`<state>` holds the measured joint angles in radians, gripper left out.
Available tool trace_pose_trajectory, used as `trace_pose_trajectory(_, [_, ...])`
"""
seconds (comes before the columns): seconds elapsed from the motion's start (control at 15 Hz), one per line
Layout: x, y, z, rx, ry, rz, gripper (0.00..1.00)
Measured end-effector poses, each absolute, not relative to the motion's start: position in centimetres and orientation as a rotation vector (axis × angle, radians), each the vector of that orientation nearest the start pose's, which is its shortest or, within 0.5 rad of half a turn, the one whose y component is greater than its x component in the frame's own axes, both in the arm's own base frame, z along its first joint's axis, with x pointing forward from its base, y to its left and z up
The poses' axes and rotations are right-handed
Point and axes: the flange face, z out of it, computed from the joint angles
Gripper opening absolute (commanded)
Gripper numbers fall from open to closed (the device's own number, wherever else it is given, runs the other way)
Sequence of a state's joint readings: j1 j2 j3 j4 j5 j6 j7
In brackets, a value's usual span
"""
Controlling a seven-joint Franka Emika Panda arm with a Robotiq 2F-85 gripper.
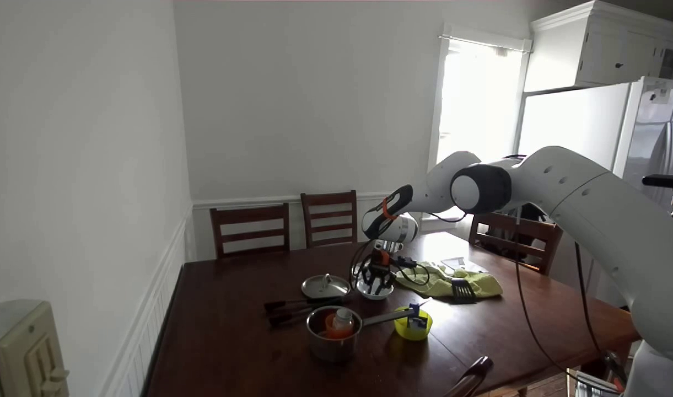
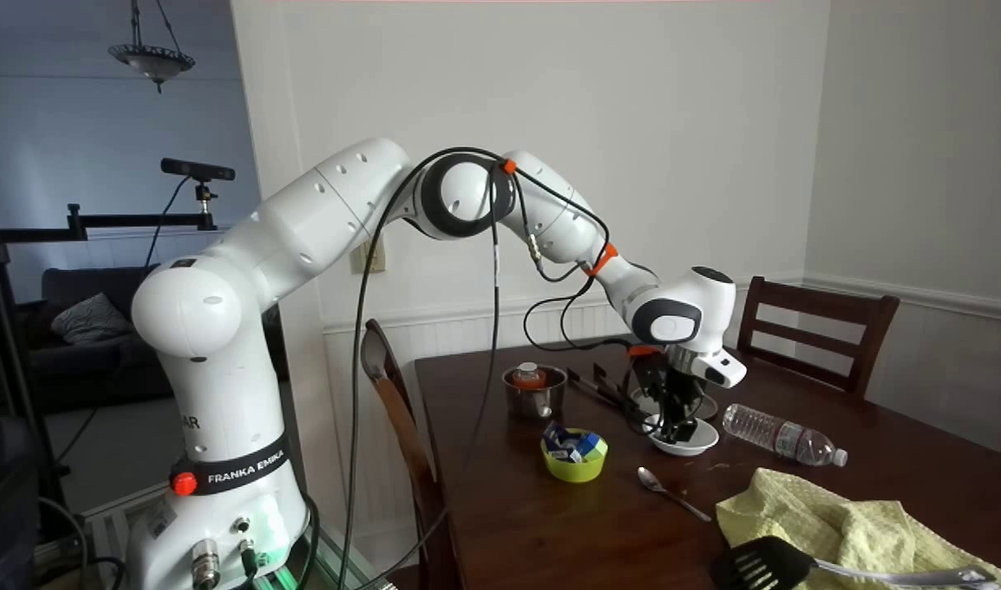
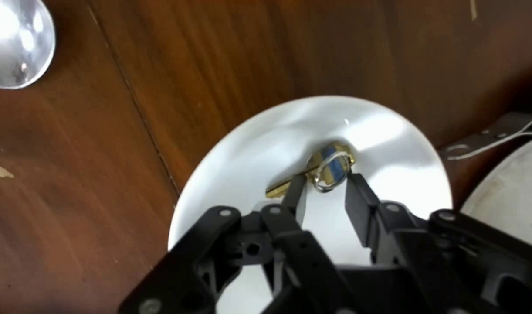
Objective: Move the keys from the white bowl to the yellow one
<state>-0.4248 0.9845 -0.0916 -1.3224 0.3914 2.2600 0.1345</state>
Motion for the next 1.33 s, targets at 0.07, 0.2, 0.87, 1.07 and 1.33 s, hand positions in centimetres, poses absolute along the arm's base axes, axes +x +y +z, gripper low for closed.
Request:
trace_pose_trajectory(0.07, [65.0,-34.0,13.5,-2.647,1.225,0.000,0.00])
trace_pose_trajectory(0.2, [65.1,-34.0,13.7,-2.645,1.219,0.017,0.00])
trace_pose_trajectory(0.87, [64.4,-35.9,17.4,-2.664,1.214,-0.009,0.01])
trace_pose_trajectory(1.07, [63.1,-36.3,21.4,-2.715,1.101,-0.057,0.01])
trace_pose_trajectory(1.33, [60.0,-34.0,25.0,-2.790,0.789,-0.031,0.01])
